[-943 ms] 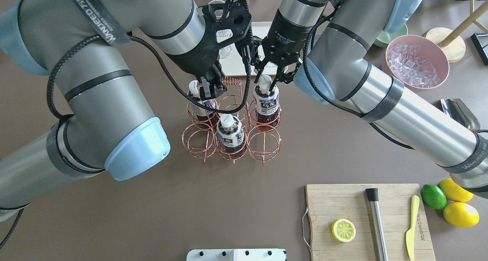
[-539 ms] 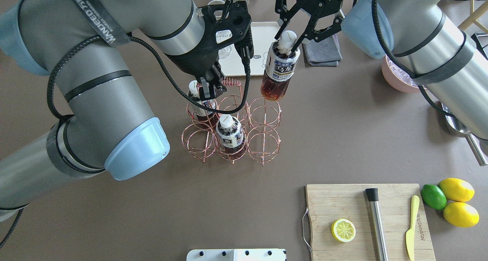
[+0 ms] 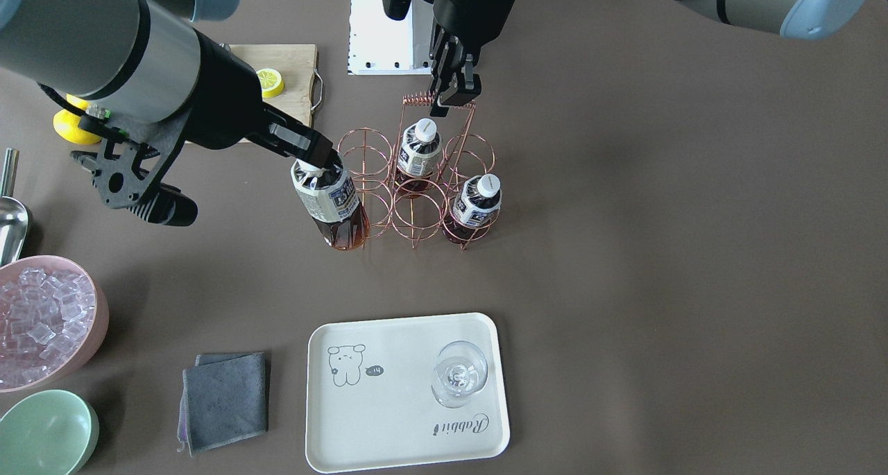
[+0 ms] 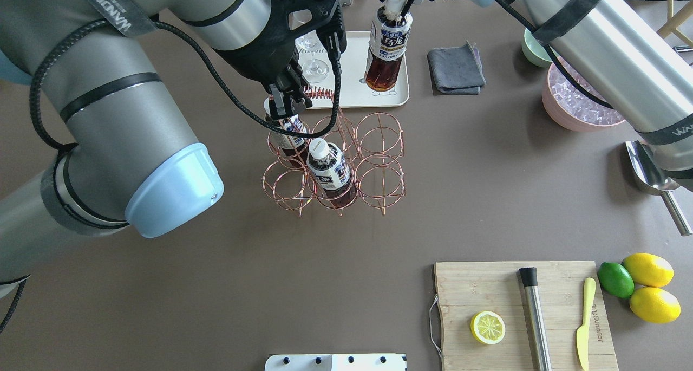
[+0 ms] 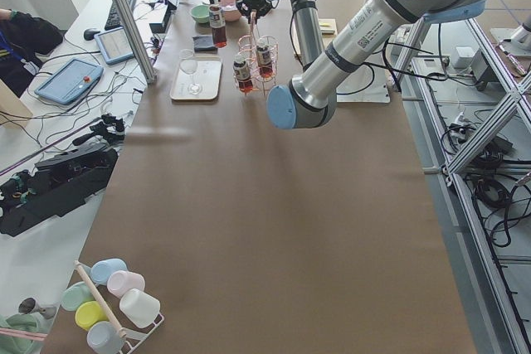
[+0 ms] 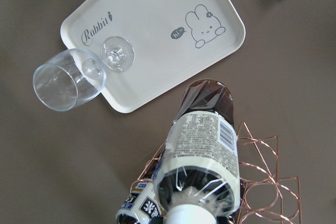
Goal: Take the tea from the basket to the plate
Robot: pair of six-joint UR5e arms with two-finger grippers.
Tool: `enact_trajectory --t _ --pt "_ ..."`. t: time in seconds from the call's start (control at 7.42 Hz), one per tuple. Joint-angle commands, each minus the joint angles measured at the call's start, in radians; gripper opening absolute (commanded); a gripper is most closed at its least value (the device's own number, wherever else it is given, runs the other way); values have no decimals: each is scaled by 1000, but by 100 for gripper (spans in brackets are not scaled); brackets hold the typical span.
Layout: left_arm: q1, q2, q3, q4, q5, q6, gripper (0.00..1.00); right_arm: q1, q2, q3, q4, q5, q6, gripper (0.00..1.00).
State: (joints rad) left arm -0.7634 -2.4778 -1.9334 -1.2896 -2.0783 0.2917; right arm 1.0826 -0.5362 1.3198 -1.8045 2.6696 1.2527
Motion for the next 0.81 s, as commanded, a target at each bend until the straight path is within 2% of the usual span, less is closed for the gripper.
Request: enact_trajectory --t 0.0,0.13,0.67 --pt "-51 22 -36 6 -9 9 0 -1 25 -254 227 -51 -47 0" --pt "-71 46 -61 12 -41 12 0 -10 27 -317 304 -54 -62 0" --pt "-186 152 -212 91 -140 14 0 -46 34 -395 436 -108 -67 0"
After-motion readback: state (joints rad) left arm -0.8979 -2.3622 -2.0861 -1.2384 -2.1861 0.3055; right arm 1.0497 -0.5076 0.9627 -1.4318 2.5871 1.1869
